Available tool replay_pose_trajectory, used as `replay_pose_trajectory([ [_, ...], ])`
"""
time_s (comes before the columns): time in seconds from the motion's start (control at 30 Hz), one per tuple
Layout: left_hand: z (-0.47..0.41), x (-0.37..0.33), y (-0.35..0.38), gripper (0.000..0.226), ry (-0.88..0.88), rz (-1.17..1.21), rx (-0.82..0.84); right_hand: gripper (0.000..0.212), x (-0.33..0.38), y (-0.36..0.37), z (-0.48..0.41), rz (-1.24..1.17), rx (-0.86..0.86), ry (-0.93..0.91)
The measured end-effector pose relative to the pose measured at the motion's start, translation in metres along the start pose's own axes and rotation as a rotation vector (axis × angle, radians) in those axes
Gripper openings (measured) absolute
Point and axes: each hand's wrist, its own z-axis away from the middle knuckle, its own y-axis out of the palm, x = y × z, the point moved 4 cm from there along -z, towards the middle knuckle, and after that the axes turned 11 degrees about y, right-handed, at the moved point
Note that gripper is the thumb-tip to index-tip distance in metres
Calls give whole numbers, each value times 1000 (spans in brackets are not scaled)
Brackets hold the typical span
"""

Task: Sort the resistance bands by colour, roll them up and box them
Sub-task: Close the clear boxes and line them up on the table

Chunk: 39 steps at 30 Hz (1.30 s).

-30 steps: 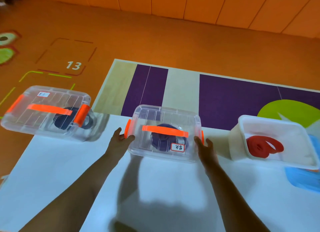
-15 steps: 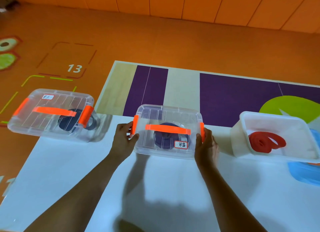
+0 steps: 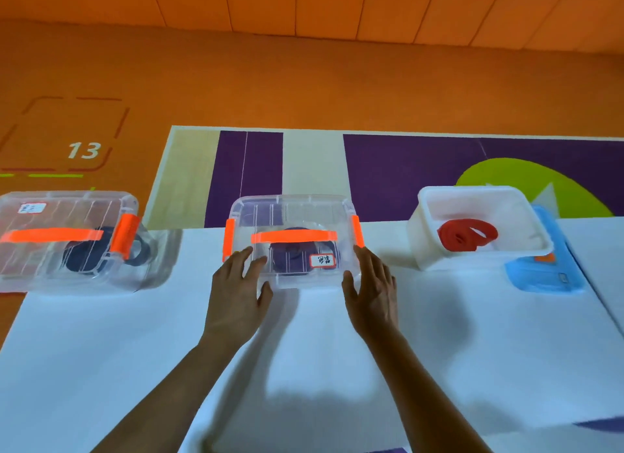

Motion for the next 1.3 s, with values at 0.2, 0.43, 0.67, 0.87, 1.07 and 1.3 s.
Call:
replay_pose_trajectory([
  [0.2, 12, -71, 13, 41, 172, 24, 11, 50, -32, -34, 37, 89, -47, -13],
  [0.43, 11, -165, 29, 32, 284, 33, 54, 50, -95, -91, 52, 99, -112, 56],
  [0.67, 14, -281, 65, 31, 296, 46, 89, 52, -191, -160, 51, 80, -88, 129],
  [0.87, 39, -374, 124, 32, 356, 53, 216, 51, -272, -192, 60, 80, -29, 141],
  [1.07, 24, -425, 152, 33, 377, 48, 240, 51, -337, -221, 45, 131, 50, 230],
  [1.3, -45, -480, 198, 42, 395, 78, 373, 49, -394, -252, -3, 167, 98, 302],
])
